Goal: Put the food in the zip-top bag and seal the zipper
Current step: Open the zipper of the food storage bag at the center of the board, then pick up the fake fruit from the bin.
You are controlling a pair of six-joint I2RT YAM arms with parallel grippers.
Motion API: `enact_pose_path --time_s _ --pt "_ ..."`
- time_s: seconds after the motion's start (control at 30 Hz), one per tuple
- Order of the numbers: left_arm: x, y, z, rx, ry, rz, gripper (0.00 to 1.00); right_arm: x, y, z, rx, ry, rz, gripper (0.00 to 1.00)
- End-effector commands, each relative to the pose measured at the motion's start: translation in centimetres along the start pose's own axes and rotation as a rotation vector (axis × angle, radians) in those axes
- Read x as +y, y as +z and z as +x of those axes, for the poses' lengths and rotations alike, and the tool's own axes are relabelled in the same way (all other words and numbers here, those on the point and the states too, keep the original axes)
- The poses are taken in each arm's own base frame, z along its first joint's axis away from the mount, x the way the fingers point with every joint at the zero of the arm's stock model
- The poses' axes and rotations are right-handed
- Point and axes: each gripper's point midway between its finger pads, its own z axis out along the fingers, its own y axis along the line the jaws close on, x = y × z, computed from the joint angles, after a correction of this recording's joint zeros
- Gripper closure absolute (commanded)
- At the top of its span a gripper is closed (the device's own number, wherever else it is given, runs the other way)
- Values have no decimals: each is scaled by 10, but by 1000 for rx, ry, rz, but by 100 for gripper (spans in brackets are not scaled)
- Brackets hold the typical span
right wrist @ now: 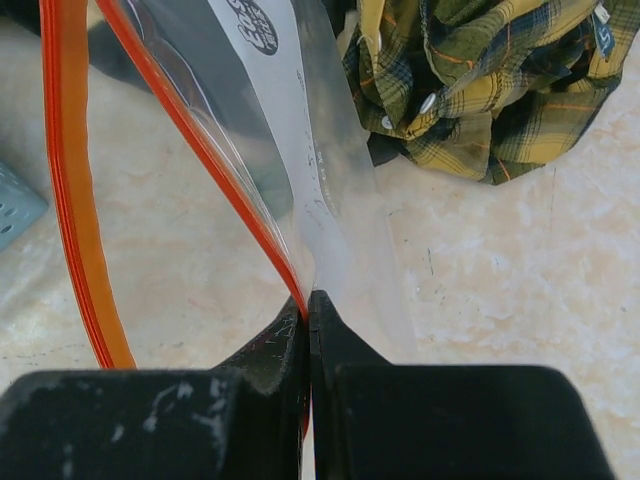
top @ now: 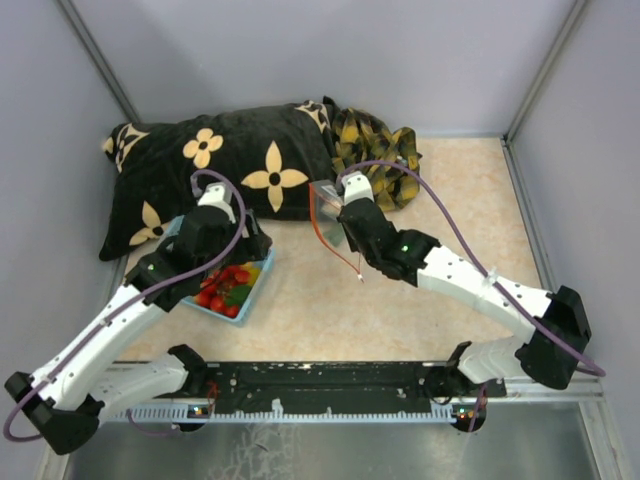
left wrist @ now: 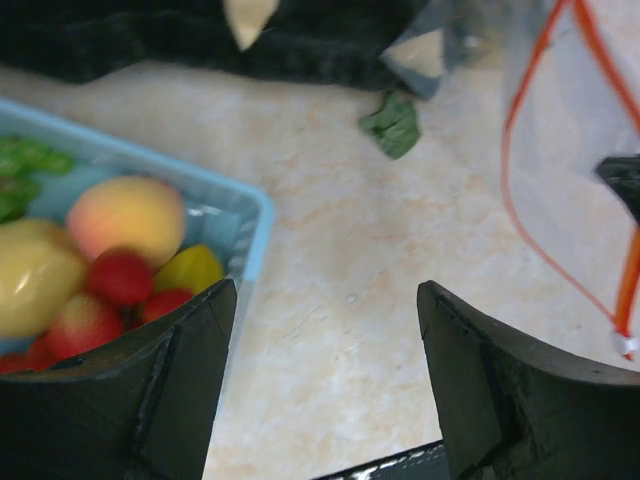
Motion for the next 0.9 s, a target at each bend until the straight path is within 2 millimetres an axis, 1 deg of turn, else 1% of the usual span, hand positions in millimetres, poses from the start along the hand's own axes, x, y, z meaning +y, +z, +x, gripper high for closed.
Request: enact_pose_path --time_s 0.0,0.07,0.2,0.27,0.33,0.43,0.57,0.7,0.87 --pt "62 -38 22 65 -45 -276 20 8 -1 -11 -56 4 -35 100" --pt "74 -49 31 98 -73 -338 18 11 -1 -9 -58 5 -53 100" --pt "92 -68 50 184 -109 -446 16 13 -4 -7 -71 2 -77 100" --pt "98 -75 57 210 -131 -488 16 11 -6 -6 -80 3 -79 100" --pt "103 -77 66 239 -136 -514 17 10 -8 -6 -90 8 -84 100" --pt "104 -73 77 280 -135 -522 20 10 -9 -4 -104 15 -90 100" --pt "103 -58 86 303 -125 -516 31 8 -9 -3 -106 4 -86 100" --pt "110 -50 93 319 -104 -550 41 5 -12 -7 -120 2 -79 100" --pt "114 -41 99 319 -96 -548 45 3 -14 -7 -131 7 -77 100"
